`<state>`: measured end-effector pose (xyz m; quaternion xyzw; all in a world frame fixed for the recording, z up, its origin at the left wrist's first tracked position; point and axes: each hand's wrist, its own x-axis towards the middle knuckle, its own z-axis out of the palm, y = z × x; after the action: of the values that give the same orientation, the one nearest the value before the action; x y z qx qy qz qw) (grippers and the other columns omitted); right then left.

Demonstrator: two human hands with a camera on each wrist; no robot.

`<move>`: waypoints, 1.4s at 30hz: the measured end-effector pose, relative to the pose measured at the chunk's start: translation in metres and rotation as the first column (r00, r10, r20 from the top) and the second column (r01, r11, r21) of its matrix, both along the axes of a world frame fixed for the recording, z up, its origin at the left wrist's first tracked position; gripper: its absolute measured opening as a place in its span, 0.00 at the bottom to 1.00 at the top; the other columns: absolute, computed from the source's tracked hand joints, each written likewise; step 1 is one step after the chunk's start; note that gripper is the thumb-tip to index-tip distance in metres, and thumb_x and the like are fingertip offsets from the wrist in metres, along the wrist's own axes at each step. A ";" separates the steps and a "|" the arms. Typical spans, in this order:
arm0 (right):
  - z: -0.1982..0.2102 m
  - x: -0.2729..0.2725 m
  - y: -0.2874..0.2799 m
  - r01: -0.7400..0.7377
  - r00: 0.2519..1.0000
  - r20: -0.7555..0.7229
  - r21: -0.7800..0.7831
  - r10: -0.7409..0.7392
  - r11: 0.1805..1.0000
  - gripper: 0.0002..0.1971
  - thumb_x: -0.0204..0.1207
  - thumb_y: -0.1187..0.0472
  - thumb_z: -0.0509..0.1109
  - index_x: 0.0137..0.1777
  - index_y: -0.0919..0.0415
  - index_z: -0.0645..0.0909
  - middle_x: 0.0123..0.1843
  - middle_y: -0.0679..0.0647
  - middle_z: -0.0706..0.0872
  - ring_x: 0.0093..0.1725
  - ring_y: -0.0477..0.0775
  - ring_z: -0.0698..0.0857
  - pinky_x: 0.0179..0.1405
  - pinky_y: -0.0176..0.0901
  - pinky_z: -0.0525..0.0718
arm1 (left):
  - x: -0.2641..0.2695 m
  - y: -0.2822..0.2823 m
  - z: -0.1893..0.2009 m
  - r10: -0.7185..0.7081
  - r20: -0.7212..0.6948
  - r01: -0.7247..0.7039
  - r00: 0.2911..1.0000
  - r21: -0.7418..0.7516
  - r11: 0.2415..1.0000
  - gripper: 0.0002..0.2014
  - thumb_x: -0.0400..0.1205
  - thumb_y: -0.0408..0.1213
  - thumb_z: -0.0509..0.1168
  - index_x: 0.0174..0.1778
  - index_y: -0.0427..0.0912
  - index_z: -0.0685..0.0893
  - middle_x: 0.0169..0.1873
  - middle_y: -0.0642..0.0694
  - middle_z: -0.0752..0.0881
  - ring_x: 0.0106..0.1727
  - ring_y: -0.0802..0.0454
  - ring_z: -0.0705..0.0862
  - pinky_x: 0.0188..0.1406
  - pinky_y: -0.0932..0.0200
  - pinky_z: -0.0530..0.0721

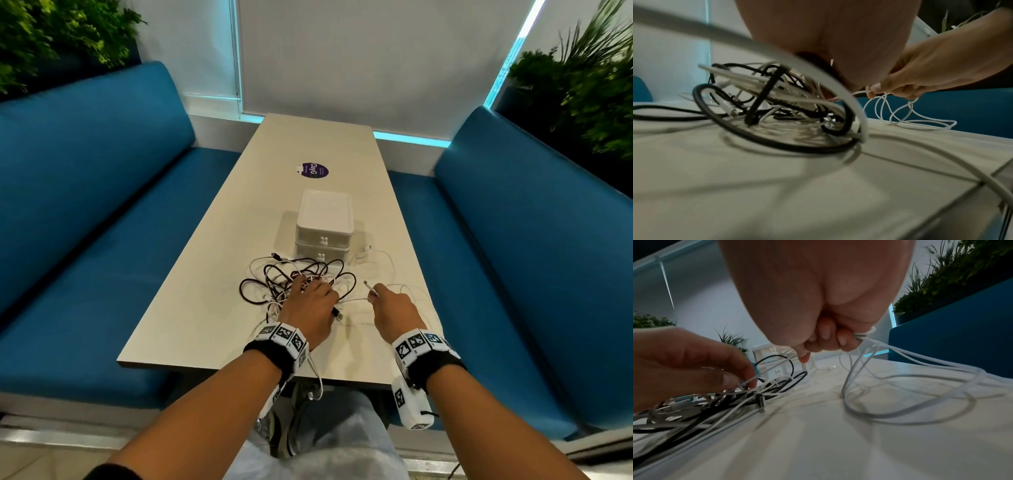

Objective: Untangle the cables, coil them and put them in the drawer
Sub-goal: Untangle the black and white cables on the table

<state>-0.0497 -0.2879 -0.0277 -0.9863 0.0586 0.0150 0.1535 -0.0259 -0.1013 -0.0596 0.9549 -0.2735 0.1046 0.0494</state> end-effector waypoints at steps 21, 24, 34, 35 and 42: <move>-0.005 0.007 0.055 -0.245 0.969 -0.013 0.085 0.247 0.966 0.12 0.86 0.57 0.54 0.60 0.58 0.77 0.50 0.64 0.87 0.49 0.67 0.84 0.41 0.48 0.78 | 0.011 0.020 0.006 0.018 -0.035 -0.010 0.999 0.197 0.980 0.16 0.83 0.43 0.63 0.67 0.54 0.76 0.58 0.51 0.82 0.67 0.47 0.77 0.76 0.33 0.53; -0.004 0.012 0.054 -0.237 0.970 -0.025 0.118 0.241 0.964 0.13 0.87 0.55 0.54 0.57 0.58 0.78 0.49 0.63 0.87 0.48 0.66 0.84 0.41 0.49 0.77 | 0.012 0.026 0.006 0.005 -0.023 -0.001 1.000 0.179 0.984 0.12 0.86 0.43 0.58 0.66 0.52 0.73 0.55 0.51 0.84 0.66 0.47 0.78 0.76 0.34 0.52; 0.005 0.016 0.027 -0.180 0.980 -0.076 0.070 0.185 0.981 0.13 0.86 0.52 0.56 0.55 0.59 0.77 0.48 0.64 0.86 0.46 0.66 0.83 0.41 0.51 0.79 | 0.018 0.035 0.005 -0.026 -0.008 0.026 1.000 0.094 0.995 0.07 0.87 0.47 0.59 0.56 0.51 0.77 0.54 0.52 0.83 0.64 0.49 0.77 0.75 0.34 0.58; 0.005 0.016 0.023 -0.165 0.982 -0.078 0.068 0.170 0.984 0.13 0.86 0.52 0.56 0.55 0.59 0.77 0.48 0.64 0.85 0.46 0.65 0.83 0.40 0.50 0.78 | 0.018 0.034 0.004 -0.029 -0.002 0.029 1.000 0.079 0.996 0.06 0.85 0.45 0.61 0.56 0.51 0.78 0.54 0.53 0.82 0.65 0.49 0.77 0.74 0.34 0.59; 0.005 0.013 0.013 -0.116 0.988 -0.103 0.025 0.118 0.993 0.13 0.87 0.52 0.55 0.55 0.59 0.76 0.47 0.62 0.85 0.45 0.64 0.83 0.41 0.50 0.80 | 0.015 0.033 0.003 -0.035 -0.050 0.033 0.998 -0.040 0.999 0.14 0.81 0.40 0.65 0.61 0.53 0.73 0.61 0.55 0.79 0.69 0.52 0.73 0.74 0.40 0.60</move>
<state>-0.0365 -0.2746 -0.0230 -0.9844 0.0086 0.0760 0.1586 -0.0111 -0.0682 -0.0561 0.9512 -0.2864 0.0848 0.0768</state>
